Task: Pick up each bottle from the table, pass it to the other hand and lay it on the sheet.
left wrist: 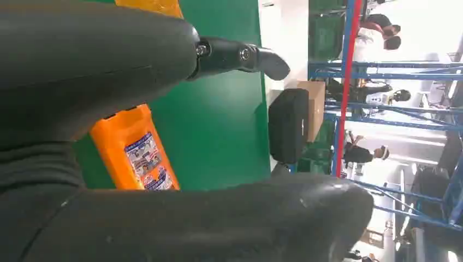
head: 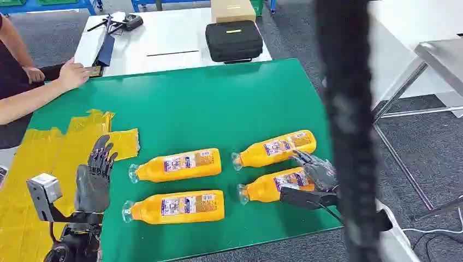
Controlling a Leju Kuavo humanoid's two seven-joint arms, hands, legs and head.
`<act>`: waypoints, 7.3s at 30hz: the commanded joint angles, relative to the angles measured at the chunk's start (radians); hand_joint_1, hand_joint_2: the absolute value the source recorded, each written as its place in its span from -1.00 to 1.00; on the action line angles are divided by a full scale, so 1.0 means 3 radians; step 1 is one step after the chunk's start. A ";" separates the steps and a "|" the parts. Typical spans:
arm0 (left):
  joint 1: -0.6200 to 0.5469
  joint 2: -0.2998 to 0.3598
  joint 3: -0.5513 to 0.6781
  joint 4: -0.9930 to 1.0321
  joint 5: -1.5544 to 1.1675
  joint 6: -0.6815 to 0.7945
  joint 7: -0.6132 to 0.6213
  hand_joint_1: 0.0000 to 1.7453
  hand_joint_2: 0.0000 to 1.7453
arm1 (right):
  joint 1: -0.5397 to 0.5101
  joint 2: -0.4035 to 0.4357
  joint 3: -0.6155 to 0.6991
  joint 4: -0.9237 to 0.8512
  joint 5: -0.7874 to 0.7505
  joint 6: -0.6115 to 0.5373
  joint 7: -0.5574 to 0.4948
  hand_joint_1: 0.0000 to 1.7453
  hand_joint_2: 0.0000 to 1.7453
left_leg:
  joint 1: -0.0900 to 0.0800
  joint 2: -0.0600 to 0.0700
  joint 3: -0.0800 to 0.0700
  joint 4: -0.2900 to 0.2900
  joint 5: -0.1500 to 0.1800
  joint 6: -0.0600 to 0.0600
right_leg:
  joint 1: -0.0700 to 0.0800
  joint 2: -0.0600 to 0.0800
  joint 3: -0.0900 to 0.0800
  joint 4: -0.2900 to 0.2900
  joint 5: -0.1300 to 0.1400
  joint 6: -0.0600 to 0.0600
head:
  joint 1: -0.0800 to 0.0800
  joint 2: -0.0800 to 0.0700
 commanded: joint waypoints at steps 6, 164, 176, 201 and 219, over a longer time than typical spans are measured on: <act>-0.0173 0.0031 -0.0106 0.0221 -0.0002 0.0005 0.0080 -1.00 -1.00 | -0.0247 -0.0033 0.0393 0.0662 0.0196 0.0178 0.0207 -1.00 1.00 | 0.0004 0.0003 0.0017 -0.0003 -0.0004 -0.0012 | 0.0003 -0.0003 0.0018 -0.0005 -0.0003 -0.0001 | -0.0001 0.0000; -0.0769 0.0333 0.0053 -0.0223 -0.3272 0.2096 0.0171 1.00 1.00 | -0.1445 0.1466 0.1915 0.1249 -0.1450 -0.0780 0.0250 -1.00 -1.00 | 0.0006 0.0005 -0.0006 0.0001 0.0023 -0.0022 | 0.0004 0.0003 -0.0010 0.0007 0.0016 -0.0001 | 0.0001 0.0000; -0.0454 0.0483 0.0496 0.0502 -0.4317 0.1972 0.0495 1.00 1.00 | -0.1088 0.1229 0.1851 0.0387 -0.1318 -0.0818 0.0326 -1.00 -1.00 | 0.0008 0.0002 -0.0016 -0.0002 0.0024 -0.0022 | 0.0004 0.0000 -0.0023 0.0006 0.0016 -0.0002 | 0.0000 0.0000; -0.0590 0.0491 0.0108 0.2115 -0.4817 0.0639 0.1075 1.00 1.00 | -0.1314 0.0956 0.2621 0.0394 -0.0934 0.0252 0.0971 -1.00 1.00 | 0.0007 0.0010 0.0001 -0.0005 0.0021 -0.0031 | 0.0004 0.0006 -0.0007 0.0004 0.0016 -0.0003 | 0.0001 0.0000; -0.0391 0.0145 0.0516 0.1198 -0.3247 0.0752 0.0832 -1.00 -1.00 | -0.1171 0.1237 0.2464 0.1151 -0.0258 0.0042 0.1296 -1.00 1.00 | 0.0006 -0.0003 0.0001 -0.0004 0.0032 -0.0030 | 0.0003 0.0000 -0.0004 0.0007 0.0023 -0.0010 | 0.0000 0.0000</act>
